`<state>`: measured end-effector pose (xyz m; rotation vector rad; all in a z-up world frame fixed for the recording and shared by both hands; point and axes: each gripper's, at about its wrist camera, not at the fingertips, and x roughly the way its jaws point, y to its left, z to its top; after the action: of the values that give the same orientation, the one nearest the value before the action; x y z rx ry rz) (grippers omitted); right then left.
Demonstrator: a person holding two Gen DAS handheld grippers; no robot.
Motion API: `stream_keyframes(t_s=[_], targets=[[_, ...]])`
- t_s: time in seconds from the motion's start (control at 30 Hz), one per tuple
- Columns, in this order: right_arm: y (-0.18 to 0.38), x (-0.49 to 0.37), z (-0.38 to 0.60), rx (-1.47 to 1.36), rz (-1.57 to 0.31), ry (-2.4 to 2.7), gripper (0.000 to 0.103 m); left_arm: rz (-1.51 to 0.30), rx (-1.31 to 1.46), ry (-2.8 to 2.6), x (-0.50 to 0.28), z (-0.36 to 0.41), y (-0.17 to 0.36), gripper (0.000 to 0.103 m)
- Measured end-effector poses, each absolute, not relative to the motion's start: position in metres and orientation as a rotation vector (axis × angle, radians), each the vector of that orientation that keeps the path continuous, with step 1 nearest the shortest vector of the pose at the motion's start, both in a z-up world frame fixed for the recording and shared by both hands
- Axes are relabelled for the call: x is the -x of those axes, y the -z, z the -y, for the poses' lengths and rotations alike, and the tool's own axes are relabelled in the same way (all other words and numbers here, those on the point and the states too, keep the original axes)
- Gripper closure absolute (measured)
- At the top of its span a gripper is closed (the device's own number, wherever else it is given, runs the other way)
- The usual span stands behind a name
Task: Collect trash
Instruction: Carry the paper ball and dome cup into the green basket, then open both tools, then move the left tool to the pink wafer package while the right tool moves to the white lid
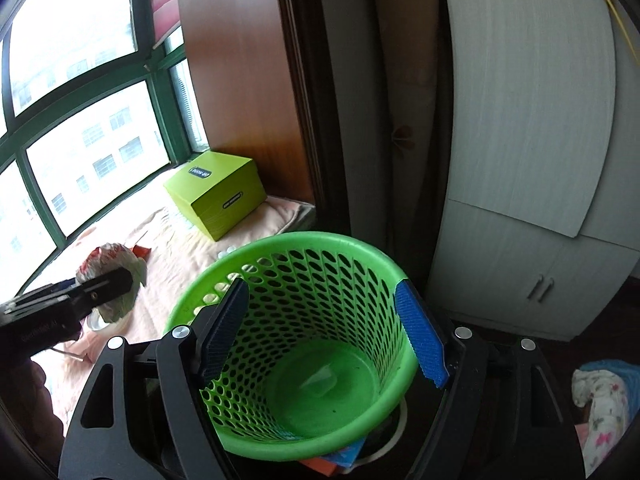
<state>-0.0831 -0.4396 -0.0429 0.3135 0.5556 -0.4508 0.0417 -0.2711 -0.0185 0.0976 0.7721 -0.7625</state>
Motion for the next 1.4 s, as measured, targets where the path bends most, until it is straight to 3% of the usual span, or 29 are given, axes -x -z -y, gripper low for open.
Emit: stream_keyframes(t_s=[0.17, 0.3, 0.4, 1.0, 1.1, 1.4], targets=[[0.042, 0.086, 0.443, -0.322, -0.55, 0.459, 0.028, -0.795, -0.116, 0.794, -0.036, 0.285, 0.025, 0.052], [0.041, 0.086, 0.445, -0.326, -0.55, 0.457, 0.028, -0.789, -0.123, 0.807, -0.03, 0.29, 0.027, 0.038], [0.04, 0.086, 0.444, -0.324, -0.546, 0.455, 0.028, -0.779, -0.116, 0.816, -0.028, 0.289, 0.025, 0.033], [0.035, 0.068, 0.419, -0.29, -0.555, 0.37, 0.027, -0.763, -0.064, 0.581, -0.058, 0.206, 0.017, 0.033], [0.034, 0.062, 0.409, -0.278, -0.555, 0.344, 0.023, -0.767, -0.042, 0.521, -0.069, 0.179, 0.019, 0.033], [0.028, 0.038, 0.373, -0.225, -0.56, 0.245, 0.02, -0.79, -0.007, 0.357, -0.097, 0.089, 0.036, 0.021]])
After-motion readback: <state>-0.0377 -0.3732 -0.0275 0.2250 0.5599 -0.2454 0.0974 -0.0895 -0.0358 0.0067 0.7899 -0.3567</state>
